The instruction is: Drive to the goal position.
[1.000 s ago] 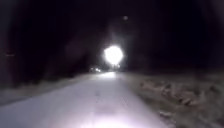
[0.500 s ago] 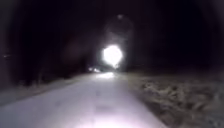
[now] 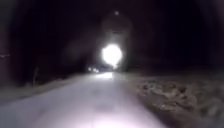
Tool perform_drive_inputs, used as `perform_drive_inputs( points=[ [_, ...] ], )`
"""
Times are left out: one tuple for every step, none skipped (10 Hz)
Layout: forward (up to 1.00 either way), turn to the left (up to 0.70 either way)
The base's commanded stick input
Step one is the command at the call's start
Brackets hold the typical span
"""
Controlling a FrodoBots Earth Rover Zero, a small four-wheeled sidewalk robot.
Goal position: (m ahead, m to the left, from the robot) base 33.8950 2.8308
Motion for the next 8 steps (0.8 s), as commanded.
perform_drive_inputs(
  points=[
    [1.0,0.0],
    [1.0,0.0],
    [1.0,0.0],
    [1.0,0.0],
    [1.0,0.0],
    [1.0,0.0],
    [1.0,0.0],
    [1.0,0.0]
  ],
)
